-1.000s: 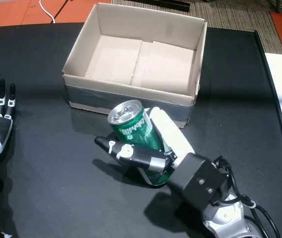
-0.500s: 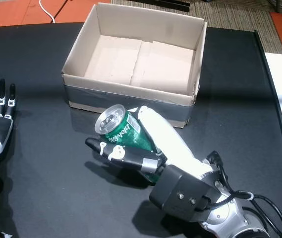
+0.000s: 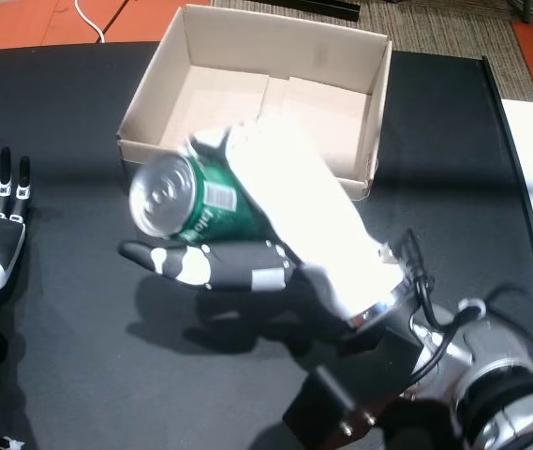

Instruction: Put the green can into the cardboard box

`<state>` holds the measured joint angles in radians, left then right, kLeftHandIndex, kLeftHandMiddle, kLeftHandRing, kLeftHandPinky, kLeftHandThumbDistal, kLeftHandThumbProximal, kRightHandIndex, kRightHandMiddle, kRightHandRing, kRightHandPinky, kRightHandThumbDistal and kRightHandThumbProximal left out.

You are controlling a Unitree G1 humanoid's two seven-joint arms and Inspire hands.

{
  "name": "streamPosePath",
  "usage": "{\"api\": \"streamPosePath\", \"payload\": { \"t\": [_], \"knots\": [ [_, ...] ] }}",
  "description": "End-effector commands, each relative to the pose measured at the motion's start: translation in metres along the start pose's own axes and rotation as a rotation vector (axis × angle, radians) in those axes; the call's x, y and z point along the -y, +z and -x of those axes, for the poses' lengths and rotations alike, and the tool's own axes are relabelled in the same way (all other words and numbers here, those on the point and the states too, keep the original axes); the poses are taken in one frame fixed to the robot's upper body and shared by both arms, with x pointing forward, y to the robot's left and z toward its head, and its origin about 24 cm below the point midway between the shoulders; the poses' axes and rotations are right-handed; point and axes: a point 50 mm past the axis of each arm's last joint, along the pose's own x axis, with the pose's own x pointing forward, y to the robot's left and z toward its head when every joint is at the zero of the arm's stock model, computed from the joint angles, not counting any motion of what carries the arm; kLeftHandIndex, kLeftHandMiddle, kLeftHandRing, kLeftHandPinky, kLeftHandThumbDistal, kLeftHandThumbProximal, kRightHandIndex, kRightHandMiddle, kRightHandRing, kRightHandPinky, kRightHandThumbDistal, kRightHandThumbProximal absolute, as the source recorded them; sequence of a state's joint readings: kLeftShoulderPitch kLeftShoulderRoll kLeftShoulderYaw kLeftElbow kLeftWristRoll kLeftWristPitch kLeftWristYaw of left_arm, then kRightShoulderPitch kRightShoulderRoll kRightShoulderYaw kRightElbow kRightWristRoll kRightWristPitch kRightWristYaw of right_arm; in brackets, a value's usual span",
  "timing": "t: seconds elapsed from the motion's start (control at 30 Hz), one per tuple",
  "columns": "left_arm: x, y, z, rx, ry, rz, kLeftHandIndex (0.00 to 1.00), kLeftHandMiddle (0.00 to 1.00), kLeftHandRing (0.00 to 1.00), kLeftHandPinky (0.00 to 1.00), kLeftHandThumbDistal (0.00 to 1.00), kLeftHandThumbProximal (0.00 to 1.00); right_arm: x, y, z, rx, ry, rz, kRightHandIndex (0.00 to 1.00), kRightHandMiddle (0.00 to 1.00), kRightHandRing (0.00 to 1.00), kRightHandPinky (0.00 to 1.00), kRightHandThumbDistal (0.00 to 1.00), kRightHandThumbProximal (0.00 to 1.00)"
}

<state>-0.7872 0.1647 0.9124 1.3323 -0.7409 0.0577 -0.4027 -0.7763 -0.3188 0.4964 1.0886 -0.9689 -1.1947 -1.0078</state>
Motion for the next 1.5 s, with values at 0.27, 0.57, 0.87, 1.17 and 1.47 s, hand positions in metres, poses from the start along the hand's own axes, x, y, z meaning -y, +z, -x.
{"api": "streamPosePath", "payload": {
  "t": [0.27,0.57,0.87,1.17,1.47],
  "knots": [
    [-0.015,-0.009,0.006,-0.032,0.071,-0.017,0.52,0.53,0.63,0.78,0.00,0.57,0.012,0.007,-0.006,0.142,-0.147,0.026,0.00,0.00,0.09,0.17,0.14,0.48],
    [-0.012,-0.011,0.004,-0.031,0.082,-0.008,0.51,0.52,0.63,0.74,0.00,0.57,0.045,0.024,-0.034,0.435,-0.340,0.131,0.00,0.00,0.00,0.04,0.21,0.51],
    [-0.011,-0.012,0.004,-0.031,0.085,0.000,0.51,0.52,0.61,0.73,0.00,0.58,0.112,0.032,-0.095,0.555,-0.355,0.400,0.00,0.00,0.01,0.06,0.21,0.48],
    [-0.011,-0.013,0.004,-0.034,0.086,-0.004,0.50,0.53,0.63,0.73,0.00,0.58,0.169,0.036,-0.151,0.437,-0.333,0.569,0.00,0.00,0.00,0.09,0.36,0.49],
    [-0.012,-0.013,0.005,-0.034,0.079,-0.009,0.50,0.52,0.61,0.73,0.00,0.58,0.198,0.030,-0.181,0.207,-0.315,0.599,0.00,0.00,0.00,0.07,0.29,0.46]
  ]
}}
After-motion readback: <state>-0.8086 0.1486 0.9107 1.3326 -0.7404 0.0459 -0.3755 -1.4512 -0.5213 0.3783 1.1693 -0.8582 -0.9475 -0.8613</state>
